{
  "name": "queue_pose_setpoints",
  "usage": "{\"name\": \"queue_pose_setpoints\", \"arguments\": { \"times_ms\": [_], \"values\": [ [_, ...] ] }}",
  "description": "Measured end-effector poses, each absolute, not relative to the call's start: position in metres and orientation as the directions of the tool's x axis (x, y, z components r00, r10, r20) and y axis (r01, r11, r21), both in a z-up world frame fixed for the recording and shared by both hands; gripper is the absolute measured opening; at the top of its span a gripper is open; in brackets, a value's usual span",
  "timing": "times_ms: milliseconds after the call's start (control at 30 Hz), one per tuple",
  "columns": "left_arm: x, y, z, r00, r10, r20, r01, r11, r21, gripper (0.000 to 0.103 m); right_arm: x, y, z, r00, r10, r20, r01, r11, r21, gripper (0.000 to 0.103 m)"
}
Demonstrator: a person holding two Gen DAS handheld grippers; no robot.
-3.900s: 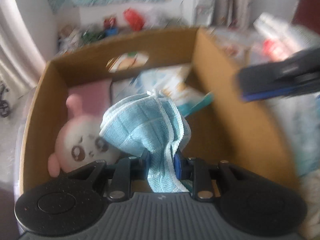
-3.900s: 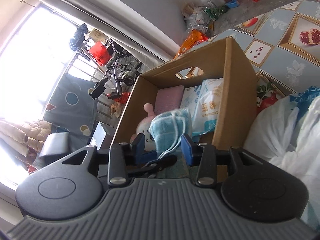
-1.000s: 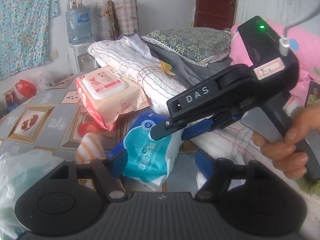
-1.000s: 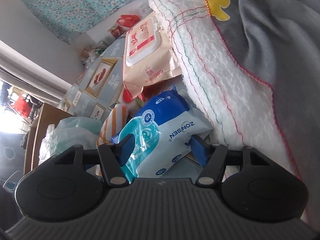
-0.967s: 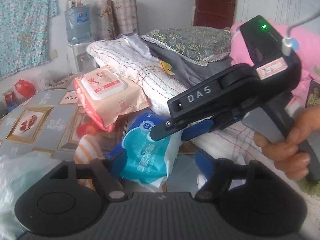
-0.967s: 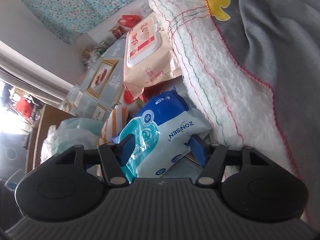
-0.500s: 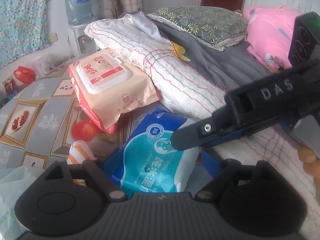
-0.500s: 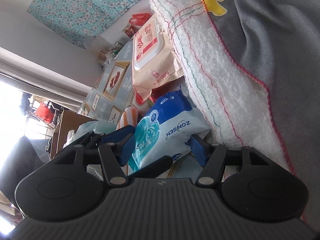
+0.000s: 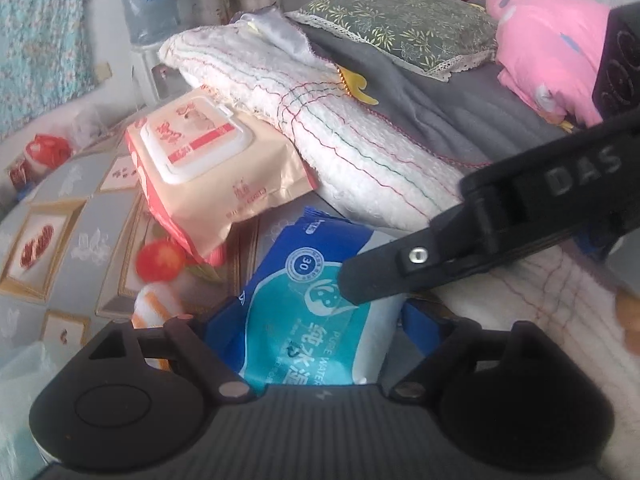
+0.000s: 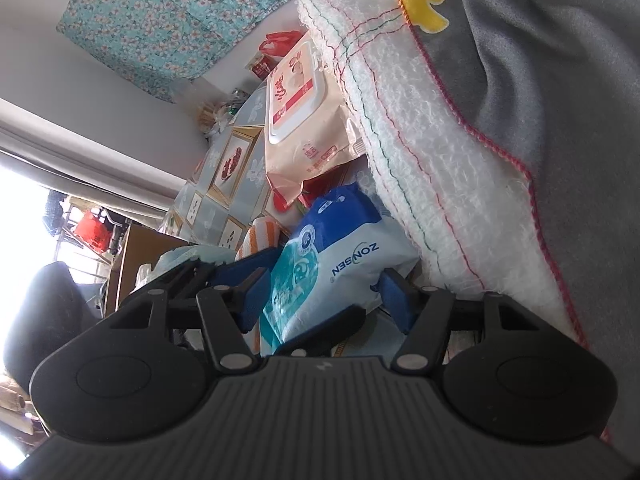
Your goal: Organize soft objects
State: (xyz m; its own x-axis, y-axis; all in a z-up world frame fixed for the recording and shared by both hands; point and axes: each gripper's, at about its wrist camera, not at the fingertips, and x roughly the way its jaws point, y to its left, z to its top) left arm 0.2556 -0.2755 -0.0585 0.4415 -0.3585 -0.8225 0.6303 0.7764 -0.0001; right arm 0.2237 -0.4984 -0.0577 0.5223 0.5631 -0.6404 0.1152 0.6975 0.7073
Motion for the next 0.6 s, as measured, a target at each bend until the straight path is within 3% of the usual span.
{"name": "queue_pose_setpoints", "arguments": {
  "times_ms": [233, 500, 600],
  "values": [
    [0.23, -0.272, -0.043, 0.396, -0.442, -0.805, 0.689, 0.723, -0.058, 0.087, 0.222, -0.489, -0.057, 0.527, 0.532, -0.663, 0.094, 0.739, 0.667, 0.061],
    [0.25, -0.28, -0.063, 0.448, -0.339, -0.827, 0.649, 0.76, 0.04, 0.084, 0.221, -0.486, -0.056, 0.526, 0.516, -0.676, 0.114, 0.745, 0.657, 0.061],
    [0.249, -0.281, -0.065, 0.461, -0.343, -0.818, 0.653, 0.755, 0.051, 0.076, 0.223, -0.48, -0.058, 0.532, 0.497, -0.686, 0.113, 0.761, 0.639, 0.062]
  ]
}}
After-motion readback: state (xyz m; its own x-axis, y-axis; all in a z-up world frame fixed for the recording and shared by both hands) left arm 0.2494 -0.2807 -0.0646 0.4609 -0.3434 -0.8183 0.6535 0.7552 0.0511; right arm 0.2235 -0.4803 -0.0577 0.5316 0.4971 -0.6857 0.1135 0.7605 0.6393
